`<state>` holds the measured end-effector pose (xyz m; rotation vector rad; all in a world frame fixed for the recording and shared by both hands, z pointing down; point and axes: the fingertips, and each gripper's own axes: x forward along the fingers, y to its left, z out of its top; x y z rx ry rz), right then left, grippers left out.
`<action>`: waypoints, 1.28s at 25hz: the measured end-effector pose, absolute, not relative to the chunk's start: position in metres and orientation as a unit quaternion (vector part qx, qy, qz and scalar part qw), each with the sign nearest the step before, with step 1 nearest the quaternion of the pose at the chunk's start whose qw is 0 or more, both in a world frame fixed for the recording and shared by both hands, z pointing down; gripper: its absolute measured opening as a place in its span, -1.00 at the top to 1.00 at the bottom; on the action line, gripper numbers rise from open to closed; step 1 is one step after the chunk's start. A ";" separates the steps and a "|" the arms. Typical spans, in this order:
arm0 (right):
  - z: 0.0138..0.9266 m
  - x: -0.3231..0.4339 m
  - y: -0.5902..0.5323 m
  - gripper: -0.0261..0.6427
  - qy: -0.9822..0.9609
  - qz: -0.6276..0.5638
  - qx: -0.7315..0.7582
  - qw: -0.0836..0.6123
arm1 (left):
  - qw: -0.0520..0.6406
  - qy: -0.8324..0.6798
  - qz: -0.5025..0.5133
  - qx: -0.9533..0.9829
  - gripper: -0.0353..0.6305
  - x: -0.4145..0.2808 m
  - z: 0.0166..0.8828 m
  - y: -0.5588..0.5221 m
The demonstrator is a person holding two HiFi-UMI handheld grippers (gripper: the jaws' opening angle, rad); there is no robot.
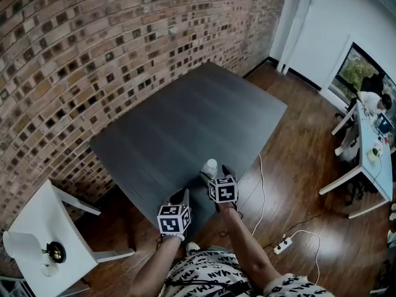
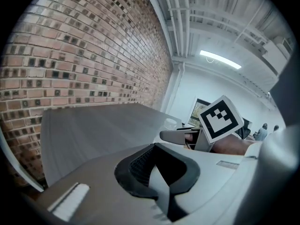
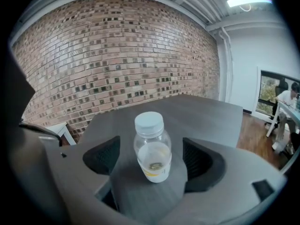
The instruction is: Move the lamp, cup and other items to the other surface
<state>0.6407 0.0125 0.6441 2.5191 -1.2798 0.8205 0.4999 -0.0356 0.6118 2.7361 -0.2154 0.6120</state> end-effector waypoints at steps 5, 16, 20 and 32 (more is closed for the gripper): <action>0.663 0.643 0.000 -0.30 -0.436 0.293 0.843 0.113 | 0.169 -0.082 0.221 0.957 0.88 0.505 0.621 -0.048; 0.669 0.649 -0.001 -0.06 -0.414 0.285 0.854 0.134 | 0.176 -0.101 0.224 0.953 0.88 0.485 0.626 -0.070; 0.646 0.632 -0.010 -0.05 -0.433 0.256 0.852 0.146 | 0.182 -0.120 0.219 0.951 0.88 0.458 0.622 -0.080; 0.592 0.431 -0.108 -0.05 -0.568 0.200 0.779 0.172 | 0.197 -0.245 0.191 0.930 0.88 0.251 0.597 -0.119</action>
